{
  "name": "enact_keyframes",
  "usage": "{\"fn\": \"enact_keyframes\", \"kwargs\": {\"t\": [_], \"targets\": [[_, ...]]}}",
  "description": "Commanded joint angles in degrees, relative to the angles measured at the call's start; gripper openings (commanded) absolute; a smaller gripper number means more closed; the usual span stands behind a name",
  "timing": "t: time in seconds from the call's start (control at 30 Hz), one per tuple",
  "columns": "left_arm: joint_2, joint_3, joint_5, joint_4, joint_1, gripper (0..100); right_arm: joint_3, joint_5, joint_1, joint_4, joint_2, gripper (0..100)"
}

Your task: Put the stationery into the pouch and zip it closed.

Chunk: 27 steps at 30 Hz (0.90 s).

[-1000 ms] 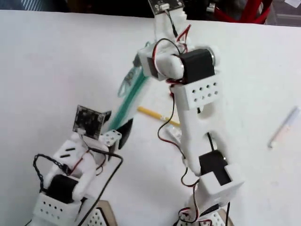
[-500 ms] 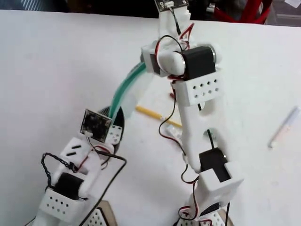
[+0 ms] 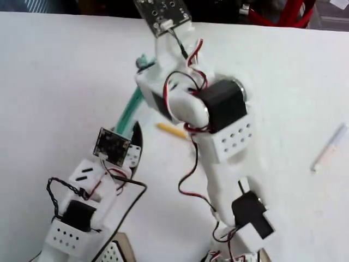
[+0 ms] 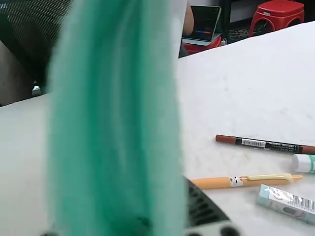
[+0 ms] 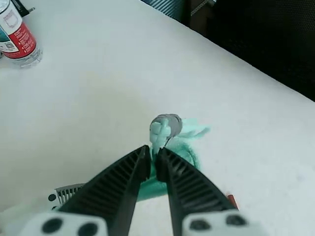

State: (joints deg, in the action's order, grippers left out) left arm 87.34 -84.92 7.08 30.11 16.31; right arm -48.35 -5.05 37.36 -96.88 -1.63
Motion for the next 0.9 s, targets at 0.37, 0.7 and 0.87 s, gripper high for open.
{"fn": "enact_keyframes", "kwargs": {"t": [0.37, 0.7, 0.87], "targets": [[7.1, 3.3, -4.2, -1.8, 0.9, 3, -0.1, -0.1, -5.8, -1.2, -8.3, 1.9], [17.0, -3.5, -4.6, -6.2, 4.9, 10, -0.1, 0.0, -6.4, -1.2, -11.7, 1.9], [16.5, -8.2, 2.7, -10.7, 9.0, 2, -0.2, 2.5, -6.8, -1.2, -11.3, 1.9]]}}
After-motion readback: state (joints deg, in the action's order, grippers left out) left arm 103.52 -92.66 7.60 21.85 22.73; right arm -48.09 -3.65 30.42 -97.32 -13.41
